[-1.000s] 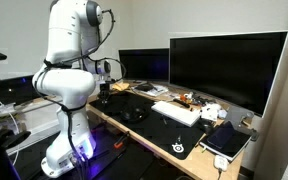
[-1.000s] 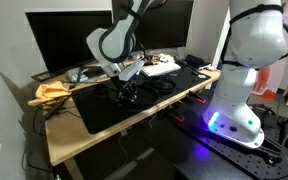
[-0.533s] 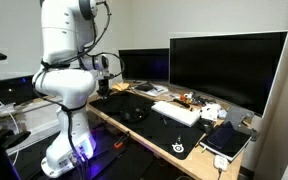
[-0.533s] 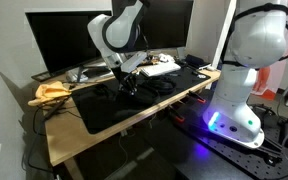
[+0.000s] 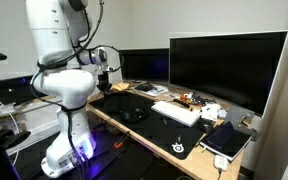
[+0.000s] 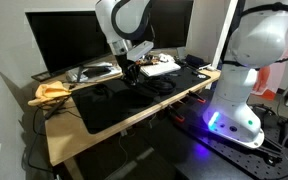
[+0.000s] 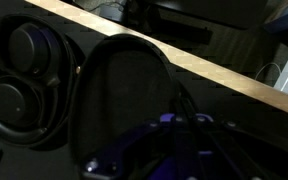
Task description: Close the headphones case.
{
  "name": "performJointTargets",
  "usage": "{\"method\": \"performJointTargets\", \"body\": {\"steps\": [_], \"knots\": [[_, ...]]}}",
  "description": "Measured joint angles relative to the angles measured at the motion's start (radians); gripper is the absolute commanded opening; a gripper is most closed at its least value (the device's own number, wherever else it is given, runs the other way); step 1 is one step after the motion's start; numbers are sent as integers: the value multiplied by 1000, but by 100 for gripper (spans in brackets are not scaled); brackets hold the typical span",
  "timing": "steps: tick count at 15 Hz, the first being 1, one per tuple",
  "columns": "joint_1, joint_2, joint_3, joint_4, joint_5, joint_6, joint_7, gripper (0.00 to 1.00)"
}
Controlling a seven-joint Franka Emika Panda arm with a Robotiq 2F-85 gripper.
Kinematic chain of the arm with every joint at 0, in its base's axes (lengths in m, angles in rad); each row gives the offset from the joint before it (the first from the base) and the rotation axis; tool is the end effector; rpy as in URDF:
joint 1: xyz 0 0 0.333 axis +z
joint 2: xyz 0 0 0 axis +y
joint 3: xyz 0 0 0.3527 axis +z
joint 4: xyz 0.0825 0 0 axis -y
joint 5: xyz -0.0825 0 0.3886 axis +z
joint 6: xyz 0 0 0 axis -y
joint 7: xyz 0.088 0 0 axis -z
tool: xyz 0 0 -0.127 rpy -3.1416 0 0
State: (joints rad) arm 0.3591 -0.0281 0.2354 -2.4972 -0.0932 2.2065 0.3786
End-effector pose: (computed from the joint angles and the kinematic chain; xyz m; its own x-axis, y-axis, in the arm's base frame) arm 0.3601 0.2375 0.2896 0.9422 0.2529 -0.2199 0.2900 -0.9441 0.1568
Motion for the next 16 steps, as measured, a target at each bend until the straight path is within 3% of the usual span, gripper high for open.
{"method": "performJointTargets", "body": {"steps": [7,16], "knots": [[-56,-146,-12,-105,154,86,-218,1],[-72,-289,-131,-211,375,112,-554,1]]}}
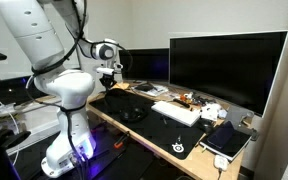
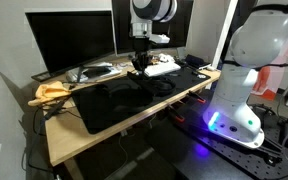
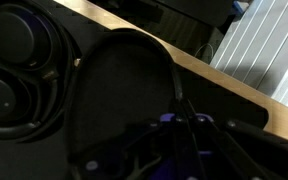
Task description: Close the headphones case.
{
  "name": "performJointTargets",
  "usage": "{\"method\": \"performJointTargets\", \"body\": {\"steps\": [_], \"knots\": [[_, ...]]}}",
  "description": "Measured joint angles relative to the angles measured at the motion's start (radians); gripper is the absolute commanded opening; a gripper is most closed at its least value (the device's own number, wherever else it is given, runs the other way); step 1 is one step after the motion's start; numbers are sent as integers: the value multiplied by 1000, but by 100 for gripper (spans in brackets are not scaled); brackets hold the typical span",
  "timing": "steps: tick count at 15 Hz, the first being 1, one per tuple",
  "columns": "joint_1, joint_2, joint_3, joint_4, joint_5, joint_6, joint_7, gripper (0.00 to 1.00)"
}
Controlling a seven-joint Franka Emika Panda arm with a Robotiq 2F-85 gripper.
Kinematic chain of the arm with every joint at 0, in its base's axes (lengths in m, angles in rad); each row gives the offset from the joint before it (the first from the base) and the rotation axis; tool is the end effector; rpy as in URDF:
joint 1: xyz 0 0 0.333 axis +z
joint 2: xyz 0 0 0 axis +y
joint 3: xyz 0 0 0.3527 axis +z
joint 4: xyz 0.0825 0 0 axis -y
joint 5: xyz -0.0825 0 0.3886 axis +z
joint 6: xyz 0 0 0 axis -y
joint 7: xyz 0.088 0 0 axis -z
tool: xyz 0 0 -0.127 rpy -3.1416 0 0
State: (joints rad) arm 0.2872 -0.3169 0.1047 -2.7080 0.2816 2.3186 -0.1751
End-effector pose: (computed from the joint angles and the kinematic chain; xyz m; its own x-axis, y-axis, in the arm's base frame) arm 0.3423 0.1494 0.3329 0.9322 0.3574 -0.0573 0.3436 -0.9235 -0.1704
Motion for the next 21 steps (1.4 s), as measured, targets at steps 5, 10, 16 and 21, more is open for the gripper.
{"method": "performJointTargets", "body": {"steps": [5,10,16,21], "knots": [[-2,-73,-81,-51,80,0,-153,3],[-2,-108,-101,-75,86,0,-178,3],[-2,-106,-101,-75,86,-1,-178,1],[2,-108,-165,-74,153,-40,-320,1]]}}
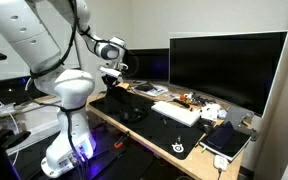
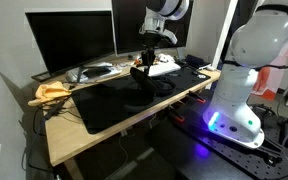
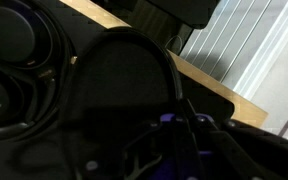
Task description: Close the headphones case.
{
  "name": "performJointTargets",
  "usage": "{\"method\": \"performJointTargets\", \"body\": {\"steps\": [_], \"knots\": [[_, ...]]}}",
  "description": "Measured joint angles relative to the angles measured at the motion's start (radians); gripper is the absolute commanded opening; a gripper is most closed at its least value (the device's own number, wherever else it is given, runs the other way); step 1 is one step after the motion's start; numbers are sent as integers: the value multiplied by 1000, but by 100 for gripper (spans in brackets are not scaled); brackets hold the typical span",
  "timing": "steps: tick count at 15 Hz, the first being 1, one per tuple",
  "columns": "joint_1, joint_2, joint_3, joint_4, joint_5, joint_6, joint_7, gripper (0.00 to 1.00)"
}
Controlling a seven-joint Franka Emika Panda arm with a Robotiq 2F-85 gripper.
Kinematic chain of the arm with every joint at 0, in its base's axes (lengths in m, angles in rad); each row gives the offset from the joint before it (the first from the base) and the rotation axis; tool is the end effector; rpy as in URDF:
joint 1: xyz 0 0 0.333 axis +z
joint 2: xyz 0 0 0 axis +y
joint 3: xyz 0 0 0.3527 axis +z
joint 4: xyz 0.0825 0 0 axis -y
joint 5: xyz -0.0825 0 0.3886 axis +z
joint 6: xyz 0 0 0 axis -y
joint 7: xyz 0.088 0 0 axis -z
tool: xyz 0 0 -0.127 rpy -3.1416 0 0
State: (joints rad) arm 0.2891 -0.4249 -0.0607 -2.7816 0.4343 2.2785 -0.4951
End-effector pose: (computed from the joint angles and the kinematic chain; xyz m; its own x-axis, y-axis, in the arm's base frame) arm 0.3301 0.0954 0.3410 0.9106 0.4115 0.0391 0.3991 -0.8506 -0.3423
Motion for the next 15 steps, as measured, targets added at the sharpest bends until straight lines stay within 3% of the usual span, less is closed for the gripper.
{"method": "performJointTargets", "body": {"steps": [5,15], "knots": [[-21,-5,-130,4,95,-128,-239,1],[-216,-17,-219,9,144,-324,-444,1]]}}
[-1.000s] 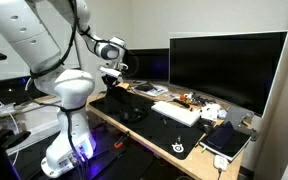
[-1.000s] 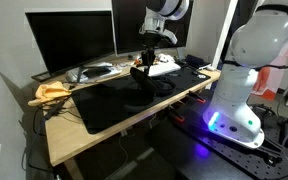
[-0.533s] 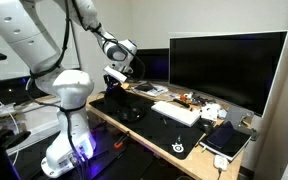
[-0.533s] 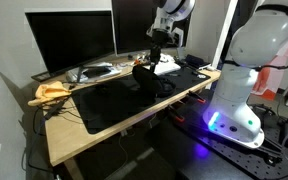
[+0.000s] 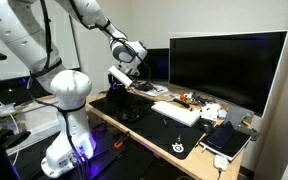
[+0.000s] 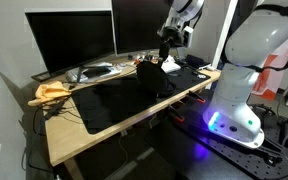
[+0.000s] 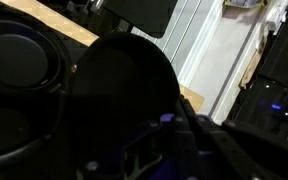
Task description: Close the headphones case.
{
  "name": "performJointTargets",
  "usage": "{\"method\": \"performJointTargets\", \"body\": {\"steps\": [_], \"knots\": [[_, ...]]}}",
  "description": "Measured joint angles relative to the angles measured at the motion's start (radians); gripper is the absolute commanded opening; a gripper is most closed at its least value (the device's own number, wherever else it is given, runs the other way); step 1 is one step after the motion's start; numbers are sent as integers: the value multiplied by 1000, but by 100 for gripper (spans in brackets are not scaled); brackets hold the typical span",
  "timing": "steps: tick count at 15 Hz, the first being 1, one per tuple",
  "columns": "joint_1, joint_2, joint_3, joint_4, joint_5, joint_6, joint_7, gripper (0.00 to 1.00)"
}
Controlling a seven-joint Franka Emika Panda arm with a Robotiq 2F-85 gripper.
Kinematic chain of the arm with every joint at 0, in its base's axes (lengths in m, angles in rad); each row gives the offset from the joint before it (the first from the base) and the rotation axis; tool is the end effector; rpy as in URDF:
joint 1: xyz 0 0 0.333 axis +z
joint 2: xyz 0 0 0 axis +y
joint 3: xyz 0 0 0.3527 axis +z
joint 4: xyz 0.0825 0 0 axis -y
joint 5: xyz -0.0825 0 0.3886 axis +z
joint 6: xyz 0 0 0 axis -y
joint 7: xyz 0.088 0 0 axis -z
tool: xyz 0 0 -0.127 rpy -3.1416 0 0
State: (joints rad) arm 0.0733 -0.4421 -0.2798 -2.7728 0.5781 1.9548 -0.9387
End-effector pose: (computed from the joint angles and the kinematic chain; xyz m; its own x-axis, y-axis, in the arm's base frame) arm 0.3102 -0.0101 0.3396 0.9137 0.3853 0.1291 0.3720 -0.6654 -0.6472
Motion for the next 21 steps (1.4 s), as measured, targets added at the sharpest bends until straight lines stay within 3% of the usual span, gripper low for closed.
{"method": "performJointTargets", "body": {"steps": [5,12,21], "knots": [[-78,0,-34,0,18,-23,-25,1],[-132,28,-68,15,29,-40,-40,1],[-208,197,-127,121,29,-159,-202,1]]}}
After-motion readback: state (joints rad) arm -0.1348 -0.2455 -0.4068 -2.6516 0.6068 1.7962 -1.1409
